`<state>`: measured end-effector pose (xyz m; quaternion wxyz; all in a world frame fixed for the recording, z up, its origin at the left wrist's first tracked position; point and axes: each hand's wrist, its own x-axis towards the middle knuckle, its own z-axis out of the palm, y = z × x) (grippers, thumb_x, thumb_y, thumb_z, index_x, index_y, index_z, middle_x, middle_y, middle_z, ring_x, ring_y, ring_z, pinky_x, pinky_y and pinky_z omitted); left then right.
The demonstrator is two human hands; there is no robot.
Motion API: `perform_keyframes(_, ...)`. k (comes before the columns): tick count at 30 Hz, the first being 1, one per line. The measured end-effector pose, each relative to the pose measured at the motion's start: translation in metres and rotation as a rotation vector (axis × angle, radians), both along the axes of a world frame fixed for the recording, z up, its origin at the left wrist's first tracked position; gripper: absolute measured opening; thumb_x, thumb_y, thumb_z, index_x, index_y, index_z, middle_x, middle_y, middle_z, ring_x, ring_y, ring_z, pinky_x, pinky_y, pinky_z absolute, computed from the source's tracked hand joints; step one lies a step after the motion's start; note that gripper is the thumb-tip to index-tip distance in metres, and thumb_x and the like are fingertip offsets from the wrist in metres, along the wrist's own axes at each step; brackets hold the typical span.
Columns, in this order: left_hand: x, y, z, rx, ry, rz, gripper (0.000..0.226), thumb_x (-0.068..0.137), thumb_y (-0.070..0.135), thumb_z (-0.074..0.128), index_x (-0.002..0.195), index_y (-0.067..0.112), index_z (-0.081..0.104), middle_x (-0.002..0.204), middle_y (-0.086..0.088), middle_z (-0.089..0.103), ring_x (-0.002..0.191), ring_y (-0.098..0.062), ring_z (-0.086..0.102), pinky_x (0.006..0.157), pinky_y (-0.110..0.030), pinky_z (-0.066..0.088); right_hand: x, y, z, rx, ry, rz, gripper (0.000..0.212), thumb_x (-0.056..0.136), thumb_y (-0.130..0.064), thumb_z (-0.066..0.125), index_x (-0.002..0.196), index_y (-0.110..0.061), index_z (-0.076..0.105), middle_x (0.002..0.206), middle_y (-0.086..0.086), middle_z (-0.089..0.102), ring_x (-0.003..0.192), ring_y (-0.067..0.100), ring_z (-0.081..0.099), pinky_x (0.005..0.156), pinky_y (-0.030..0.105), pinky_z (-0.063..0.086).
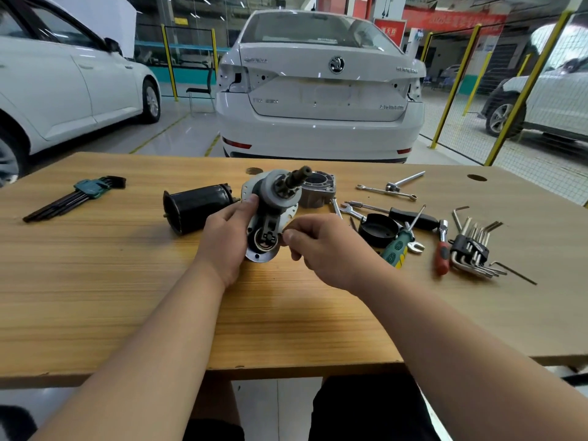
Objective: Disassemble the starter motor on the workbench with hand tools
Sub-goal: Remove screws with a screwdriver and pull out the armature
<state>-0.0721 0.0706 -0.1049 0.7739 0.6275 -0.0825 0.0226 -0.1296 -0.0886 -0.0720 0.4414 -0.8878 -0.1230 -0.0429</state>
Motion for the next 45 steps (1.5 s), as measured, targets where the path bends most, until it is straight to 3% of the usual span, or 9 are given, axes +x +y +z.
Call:
perform_keyframes(4,0.004,0.003,0.003,0.113,-0.006,-0.116,0.035,0.079,0.049,0.061,0.086,0.020,0.078,0.099,-0.017,0.073,0.101,-0.037,0.067,0.098,-0.058,0.046,0.002,-0.007,0.008,-0.195,-0.027,0.088,0.024,0.096,-0.027,0.057,0.074,-0.035,0.063,0.069,-0.011,0.063,0.061,-0.001,0.055,0.051,0.008,0.038)
perform_keyframes(7,0.010,0.005,0.006,0.180,0.000,-0.178,0.036,0.079,0.046,0.062,0.086,0.015,0.078,0.096,-0.020,0.072,0.097,-0.038,0.067,0.095,-0.053,0.049,0.006,-0.014,0.020,-0.366,0.028,0.132,0.028,0.093,-0.034,0.062,0.065,-0.034,0.063,0.060,-0.015,0.062,0.053,-0.006,0.052,0.048,0.007,0.035)
perform_keyframes(12,0.019,0.006,0.009,0.122,0.070,-0.266,0.048,0.086,0.041,0.062,0.111,0.000,0.067,0.102,-0.023,0.071,0.088,-0.030,0.069,0.077,-0.037,0.050,0.012,-0.016,0.018,-0.605,-0.209,-0.033,0.044,0.090,-0.057,0.055,0.061,-0.023,0.059,0.053,-0.005,0.053,0.048,0.009,0.047,0.045,0.025,0.035)
perform_keyframes(16,0.016,0.009,0.004,0.008,0.067,-0.256,0.055,0.079,0.043,0.058,0.112,0.000,0.065,0.101,-0.021,0.071,0.087,-0.027,0.069,0.071,-0.032,0.052,0.003,-0.018,0.004,-0.128,-0.369,-0.035,0.039,0.092,-0.050,0.054,0.060,-0.027,0.055,0.047,-0.012,0.047,0.044,0.005,0.040,0.042,0.016,0.032)
perform_keyframes(19,0.014,0.009,0.003,-0.018,0.042,-0.201,0.049,0.080,0.042,0.058,0.106,0.002,0.068,0.094,-0.016,0.073,0.083,-0.022,0.071,0.065,-0.026,0.054,0.000,-0.020,0.001,0.145,-0.292,-0.094,0.033,0.092,-0.042,0.050,0.066,-0.027,0.064,0.050,-0.015,0.047,0.046,0.003,0.039,0.048,0.015,0.033)
perform_keyframes(25,0.006,0.003,-0.002,-0.046,0.017,-0.032,0.030,0.098,0.033,0.053,0.099,0.010,0.072,0.097,-0.013,0.075,0.091,-0.024,0.071,0.073,-0.031,0.053,-0.014,0.006,-0.027,0.305,0.026,-0.202,0.033,0.098,-0.036,0.050,0.074,-0.030,0.071,0.053,-0.013,0.052,0.051,0.007,0.046,0.054,0.032,0.039)
perform_keyframes(34,0.000,0.004,0.002,-0.249,0.050,0.063,0.033,0.098,0.034,0.051,0.085,0.020,0.077,0.095,-0.006,0.075,0.091,-0.018,0.070,0.079,-0.035,0.052,-0.030,0.036,-0.038,0.375,-0.042,-0.294,0.027,0.098,-0.033,0.053,0.073,-0.036,0.063,0.054,-0.025,0.056,0.055,-0.009,0.051,0.048,0.008,0.038)
perform_keyframes(39,0.002,0.007,0.001,-0.323,0.046,0.067,0.037,0.099,0.032,0.050,0.078,0.021,0.078,0.086,-0.001,0.075,0.082,-0.012,0.071,0.067,-0.027,0.053,-0.028,0.047,-0.036,0.419,-0.080,-0.239,0.026,0.098,-0.031,0.053,0.075,-0.039,0.062,0.060,-0.030,0.059,0.061,-0.012,0.053,0.053,0.005,0.039)
perform_keyframes(45,0.005,0.008,-0.002,-0.313,0.065,0.060,0.028,0.098,0.033,0.053,0.089,0.019,0.075,0.094,-0.006,0.075,0.090,-0.017,0.071,0.079,-0.035,0.051,-0.023,0.051,-0.035,0.446,-0.099,-0.236,0.027,0.098,-0.033,0.053,0.074,-0.038,0.064,0.060,-0.027,0.059,0.054,-0.008,0.051,0.049,0.007,0.037)
